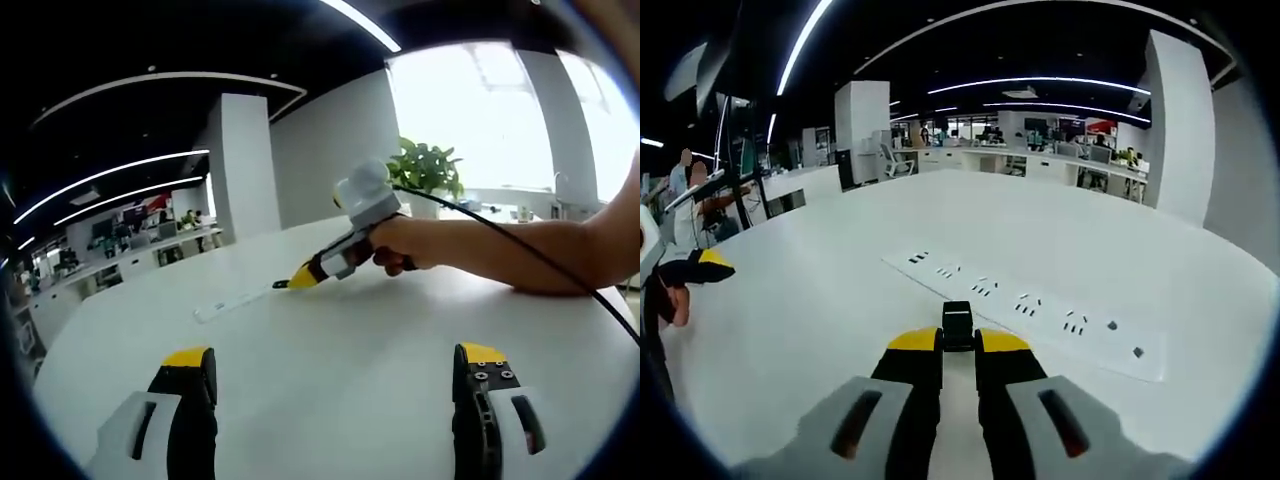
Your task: Snap the two parts of the plastic buckle together until the buckle closes and remains connected.
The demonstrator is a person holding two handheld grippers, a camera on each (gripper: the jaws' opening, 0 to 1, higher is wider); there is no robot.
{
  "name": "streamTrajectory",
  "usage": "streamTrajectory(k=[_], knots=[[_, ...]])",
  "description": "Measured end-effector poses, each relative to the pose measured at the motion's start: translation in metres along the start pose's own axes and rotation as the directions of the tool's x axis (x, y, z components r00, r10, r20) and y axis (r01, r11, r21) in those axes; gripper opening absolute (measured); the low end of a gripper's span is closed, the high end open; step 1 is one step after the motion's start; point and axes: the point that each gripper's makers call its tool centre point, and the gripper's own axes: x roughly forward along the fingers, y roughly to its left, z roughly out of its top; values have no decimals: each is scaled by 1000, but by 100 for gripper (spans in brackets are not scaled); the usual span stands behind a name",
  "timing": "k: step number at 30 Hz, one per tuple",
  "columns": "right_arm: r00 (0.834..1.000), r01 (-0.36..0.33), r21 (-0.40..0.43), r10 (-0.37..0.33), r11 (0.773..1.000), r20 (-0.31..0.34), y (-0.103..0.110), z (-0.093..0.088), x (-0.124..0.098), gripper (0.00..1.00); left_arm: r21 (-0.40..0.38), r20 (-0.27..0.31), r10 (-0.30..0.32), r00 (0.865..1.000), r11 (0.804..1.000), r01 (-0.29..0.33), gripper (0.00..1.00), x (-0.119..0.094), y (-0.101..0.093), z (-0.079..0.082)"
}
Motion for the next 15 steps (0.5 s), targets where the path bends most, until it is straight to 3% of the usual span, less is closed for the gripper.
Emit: streamTrajectory(k=[15], knots=[[1000, -10, -27, 9, 1000, -18, 0, -3, 3, 11, 2, -3, -7, 1000, 1000, 7, 100, 1, -3, 0]])
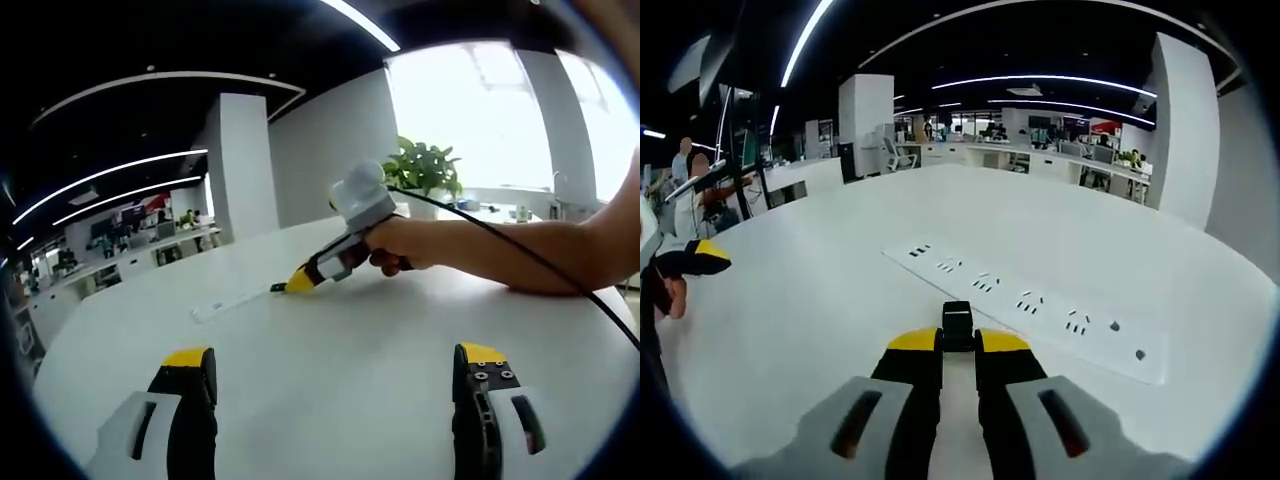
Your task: Snap the two parts of the plastic buckle together until the buckle closes and remains connected.
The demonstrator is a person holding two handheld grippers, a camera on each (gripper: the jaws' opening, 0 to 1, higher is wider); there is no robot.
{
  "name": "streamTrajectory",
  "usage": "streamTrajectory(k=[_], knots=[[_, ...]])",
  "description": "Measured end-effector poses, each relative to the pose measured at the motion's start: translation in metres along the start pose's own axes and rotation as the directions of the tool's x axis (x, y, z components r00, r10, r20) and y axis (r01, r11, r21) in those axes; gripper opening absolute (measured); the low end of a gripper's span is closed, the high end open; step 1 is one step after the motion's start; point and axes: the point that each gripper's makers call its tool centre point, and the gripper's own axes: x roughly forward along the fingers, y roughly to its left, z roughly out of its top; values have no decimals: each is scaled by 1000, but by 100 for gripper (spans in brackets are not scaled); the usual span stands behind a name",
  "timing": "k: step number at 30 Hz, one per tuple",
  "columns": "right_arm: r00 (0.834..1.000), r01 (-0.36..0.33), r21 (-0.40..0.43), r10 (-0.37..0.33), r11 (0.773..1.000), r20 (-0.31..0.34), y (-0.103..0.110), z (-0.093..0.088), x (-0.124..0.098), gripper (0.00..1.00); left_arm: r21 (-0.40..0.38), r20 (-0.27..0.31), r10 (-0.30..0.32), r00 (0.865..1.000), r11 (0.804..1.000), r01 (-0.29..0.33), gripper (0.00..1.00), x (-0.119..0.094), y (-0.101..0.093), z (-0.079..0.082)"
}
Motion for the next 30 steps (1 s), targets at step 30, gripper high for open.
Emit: streamTrajectory(k=[30], knots=[[999, -33, -38, 33, 999, -19, 8, -2, 6, 11, 4, -3, -8, 1000, 1000, 8, 100, 0, -1, -2]])
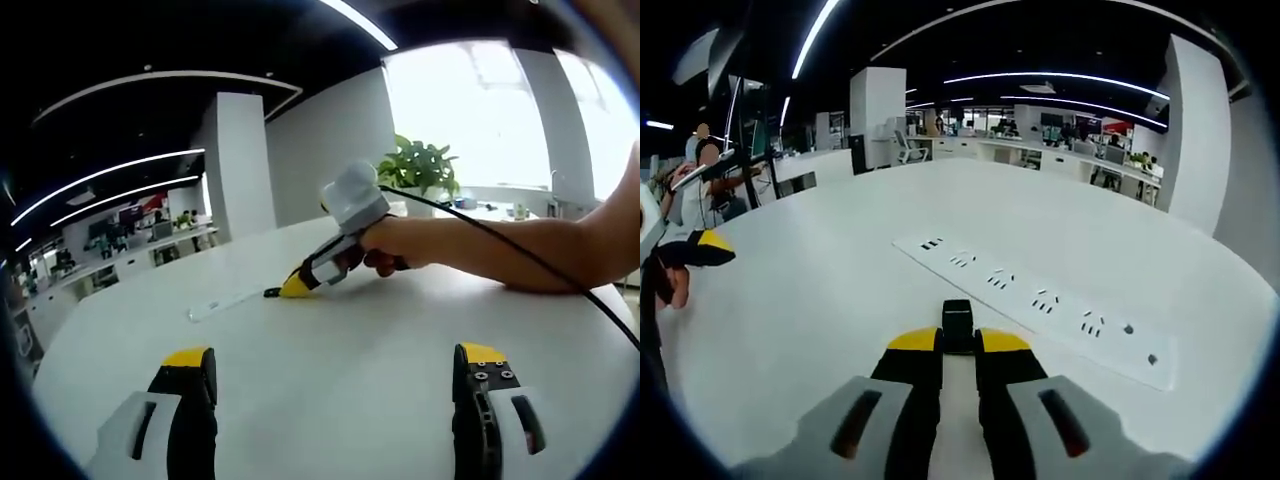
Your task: Snap the two parts of the plastic buckle together until the buckle closes and remains connected.
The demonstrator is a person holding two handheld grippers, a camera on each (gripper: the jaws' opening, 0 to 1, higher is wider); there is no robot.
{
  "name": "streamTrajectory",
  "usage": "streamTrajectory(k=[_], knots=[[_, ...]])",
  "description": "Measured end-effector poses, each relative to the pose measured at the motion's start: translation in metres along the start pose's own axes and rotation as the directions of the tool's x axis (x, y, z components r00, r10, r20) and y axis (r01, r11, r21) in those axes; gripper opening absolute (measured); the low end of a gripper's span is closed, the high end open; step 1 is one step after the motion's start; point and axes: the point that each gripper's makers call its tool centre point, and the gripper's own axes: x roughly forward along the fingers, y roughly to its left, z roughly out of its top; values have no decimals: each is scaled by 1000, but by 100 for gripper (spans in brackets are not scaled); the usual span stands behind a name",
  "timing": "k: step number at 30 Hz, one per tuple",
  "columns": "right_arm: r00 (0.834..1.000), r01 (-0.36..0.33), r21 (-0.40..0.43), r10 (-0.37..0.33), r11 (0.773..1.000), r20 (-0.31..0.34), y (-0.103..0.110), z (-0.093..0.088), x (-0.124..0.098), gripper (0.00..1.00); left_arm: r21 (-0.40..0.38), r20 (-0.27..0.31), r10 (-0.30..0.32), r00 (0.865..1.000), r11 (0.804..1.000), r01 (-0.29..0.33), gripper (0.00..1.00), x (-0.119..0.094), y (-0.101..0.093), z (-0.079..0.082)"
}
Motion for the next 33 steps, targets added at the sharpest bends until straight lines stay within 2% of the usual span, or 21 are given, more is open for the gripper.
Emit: streamTrajectory(k=[5, 11, 14, 18, 20, 25, 27, 30, 33], knots=[[1000, -3, -4, 3, 1000, -1, 1, 0, 0, 12, 2, -2, 0, 1000, 1000, 0, 100, 2, 0, 0], [1000, -18, 9, 18, 1000, 9, 5, 1, 0, 28, 2, -4, 1, 1000, 1000, -1, 100, 1, 0, -1], [999, -46, 4, 46, 999, 18, 12, 1, 3, 47, -1, -3, 1, 1000, 1000, -1, 100, 2, 1, 0], [997, -66, 19, 65, 998, 37, 18, 5, 4, 79, 0, -4, 1, 1000, 1000, -1, 100, 0, 0, -1], [996, -70, 19, 68, 997, 60, 17, 9, 5, 87, 0, -4, 1, 1000, 1000, -1, 100, -1, 0, -1], [994, -72, 8, 71, 997, 85, 17, 16, 6, 93, -1, -4, 2, 1000, 1000, -2, 100, -2, 0, -1], [993, -58, 1, 57, 998, 99, 15, 20, 6, 99, -1, -3, 2, 1000, 1000, -2, 100, -3, -1, 0], [989, 44, -63, -34, 997, 142, 1, 30, 1, 100, -2, -3, 4, 1000, 1000, -4, 100, -3, 0, 0], [984, 110, -76, -98, 991, 146, -12, 34, -4, 100, -10, -3, 12, 1000, 1000, -12, 100, -4, 1, 0]])
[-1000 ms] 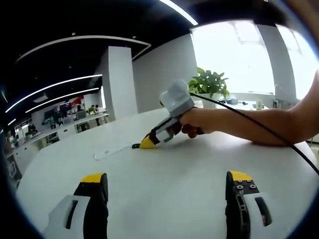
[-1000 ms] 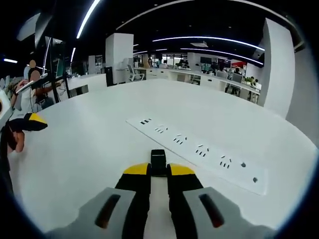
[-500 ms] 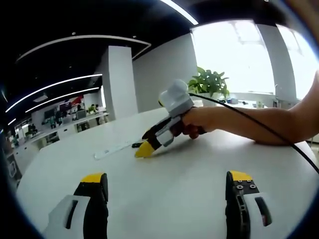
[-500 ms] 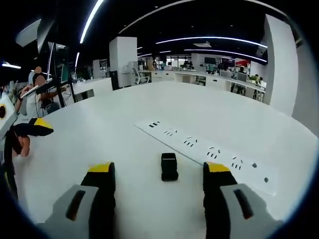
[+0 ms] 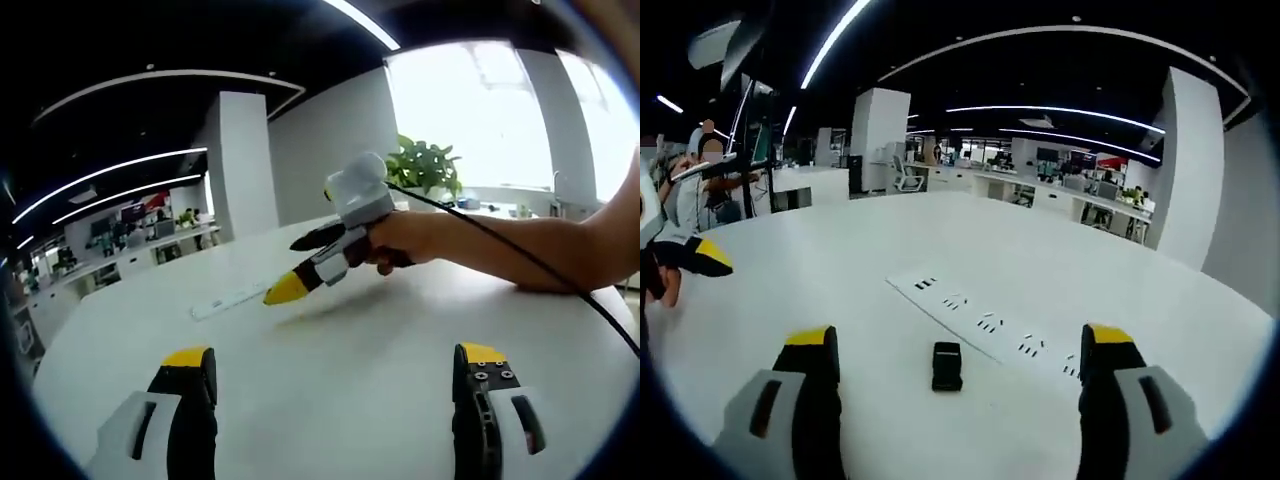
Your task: Snap the two parts of the plastic buckle together until the buckle closes and remains connected.
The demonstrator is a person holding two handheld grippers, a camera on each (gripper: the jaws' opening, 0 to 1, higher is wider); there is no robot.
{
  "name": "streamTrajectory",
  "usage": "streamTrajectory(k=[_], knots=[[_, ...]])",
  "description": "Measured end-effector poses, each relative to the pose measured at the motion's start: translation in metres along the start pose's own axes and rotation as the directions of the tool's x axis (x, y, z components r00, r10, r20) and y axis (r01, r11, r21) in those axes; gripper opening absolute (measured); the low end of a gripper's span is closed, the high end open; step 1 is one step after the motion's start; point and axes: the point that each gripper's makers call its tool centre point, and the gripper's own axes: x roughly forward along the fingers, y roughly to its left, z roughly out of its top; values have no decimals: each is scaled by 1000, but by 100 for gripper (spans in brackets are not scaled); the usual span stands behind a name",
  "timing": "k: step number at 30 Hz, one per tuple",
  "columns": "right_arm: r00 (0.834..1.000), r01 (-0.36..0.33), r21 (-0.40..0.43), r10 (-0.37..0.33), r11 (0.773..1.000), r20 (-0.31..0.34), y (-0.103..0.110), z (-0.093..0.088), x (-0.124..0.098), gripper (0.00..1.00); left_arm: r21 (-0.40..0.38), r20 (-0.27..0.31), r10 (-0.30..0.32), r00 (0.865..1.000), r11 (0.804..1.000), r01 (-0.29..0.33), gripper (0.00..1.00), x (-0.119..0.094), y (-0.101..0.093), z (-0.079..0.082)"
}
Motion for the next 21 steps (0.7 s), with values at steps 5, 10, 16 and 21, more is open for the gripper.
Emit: streamTrajectory(k=[5, 10, 16, 21], knots=[[1000, 4, 6, -4, 1000, 26, -2, 7, -2, 100, -13, 6, 39, 999, 999, -39, 100, -2, 9, 1], [998, 12, 14, -13, 1000, 60, 2, 17, -7, 100, -3, 16, 78, 997, 997, -78, 100, -4, 19, 2], [996, 58, 17, -59, 998, 63, 8, 22, -15, 100, -12, 23, 88, 996, 996, -88, 100, -8, 21, 3], [988, 148, 21, -149, 989, 50, -12, 17, -25, 100, -18, 46, 99, 994, 995, -99, 100, -11, 25, 9]])
